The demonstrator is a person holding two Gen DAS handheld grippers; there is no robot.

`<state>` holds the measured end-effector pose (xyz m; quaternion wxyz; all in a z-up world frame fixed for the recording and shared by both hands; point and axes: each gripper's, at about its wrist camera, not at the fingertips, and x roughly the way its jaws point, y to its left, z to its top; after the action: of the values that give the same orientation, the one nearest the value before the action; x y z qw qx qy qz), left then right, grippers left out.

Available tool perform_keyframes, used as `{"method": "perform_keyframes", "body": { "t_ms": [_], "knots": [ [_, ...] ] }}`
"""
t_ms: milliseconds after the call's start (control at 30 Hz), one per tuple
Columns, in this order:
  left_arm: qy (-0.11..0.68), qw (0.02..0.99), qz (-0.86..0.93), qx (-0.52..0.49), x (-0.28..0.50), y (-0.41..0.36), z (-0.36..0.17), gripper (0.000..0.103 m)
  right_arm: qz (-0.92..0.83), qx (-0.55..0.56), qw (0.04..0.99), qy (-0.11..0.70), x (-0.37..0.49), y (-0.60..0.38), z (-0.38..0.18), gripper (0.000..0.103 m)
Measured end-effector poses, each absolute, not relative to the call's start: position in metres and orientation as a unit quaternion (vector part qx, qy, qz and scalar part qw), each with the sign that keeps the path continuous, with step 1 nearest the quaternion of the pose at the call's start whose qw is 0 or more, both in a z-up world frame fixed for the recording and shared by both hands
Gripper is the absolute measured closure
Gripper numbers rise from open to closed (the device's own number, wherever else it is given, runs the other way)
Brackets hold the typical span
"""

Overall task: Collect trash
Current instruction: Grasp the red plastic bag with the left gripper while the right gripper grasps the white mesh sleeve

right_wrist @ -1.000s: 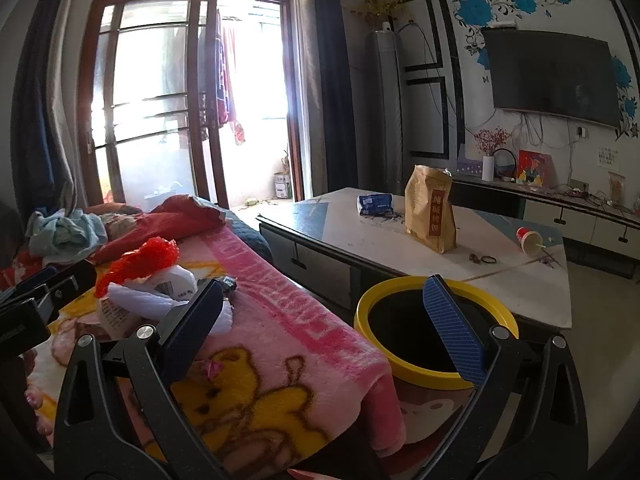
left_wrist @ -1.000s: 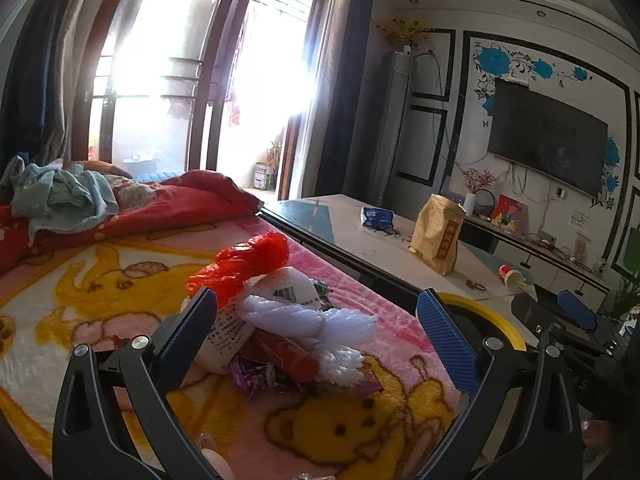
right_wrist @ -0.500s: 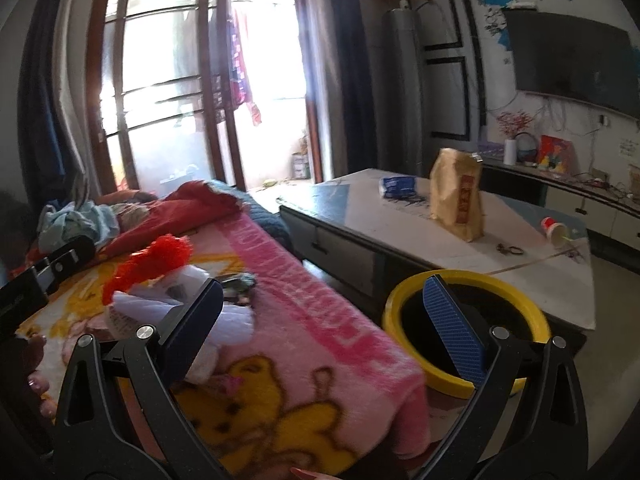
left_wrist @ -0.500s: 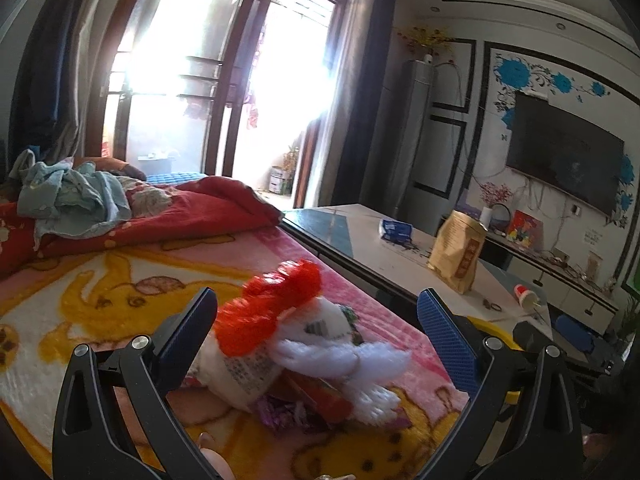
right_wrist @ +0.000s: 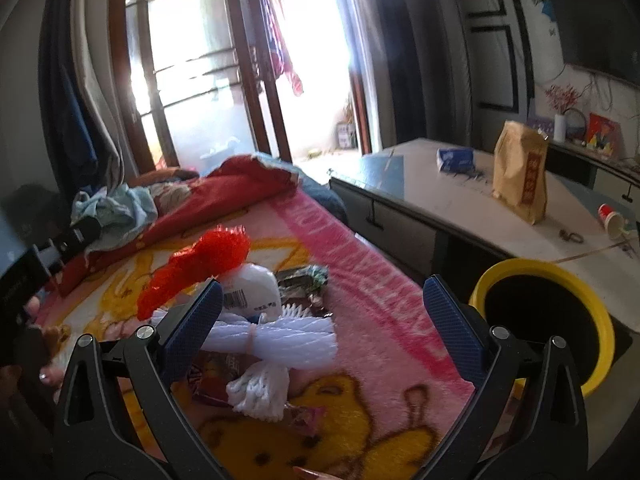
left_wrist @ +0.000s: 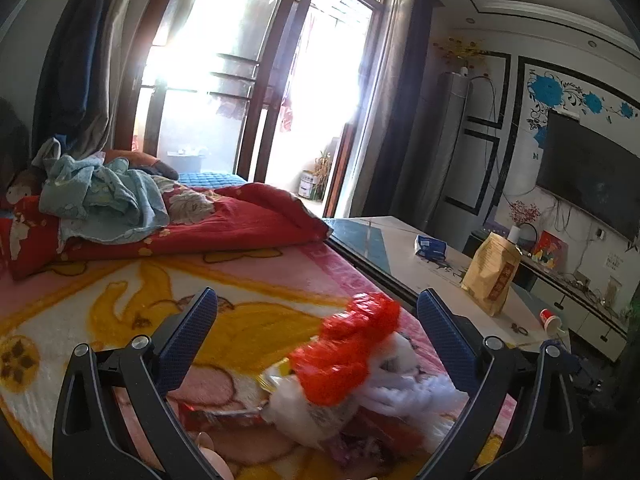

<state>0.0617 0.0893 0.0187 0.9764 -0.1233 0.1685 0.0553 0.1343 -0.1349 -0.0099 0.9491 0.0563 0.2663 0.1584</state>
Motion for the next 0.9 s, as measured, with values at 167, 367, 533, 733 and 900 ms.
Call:
{"method": "perform_keyframes", "body": {
  "t_ms": [167,367,533,733,900],
  "knots": [
    [0.210,0.968,0.023,-0.138,0.087,0.105,0.009,0.006,0.169,0.071,0.930,0.318,0.159,-0.131,-0.028,0.011],
    [0.262,0.953,0.003,-0.152,0.117,0.114,-0.012,0.007,0.208,0.111,0.885,0.402,0.182,-0.131,-0.061,0.017],
    [0.285,0.945,-0.034,-0.157,0.129,0.110,-0.025,0.008,0.246,0.129,0.862,0.425,0.183,-0.127,-0.074,0.039],
    [0.317,0.933,-0.070,-0.154,0.140,0.095,-0.036,0.033,0.285,0.119,0.854,0.418,0.176,-0.122,-0.066,0.073],
    [0.322,0.932,-0.075,-0.151,0.141,0.090,-0.039,0.062,0.291,0.110,0.861,0.402,0.167,-0.125,-0.055,0.085]
  ]
}}
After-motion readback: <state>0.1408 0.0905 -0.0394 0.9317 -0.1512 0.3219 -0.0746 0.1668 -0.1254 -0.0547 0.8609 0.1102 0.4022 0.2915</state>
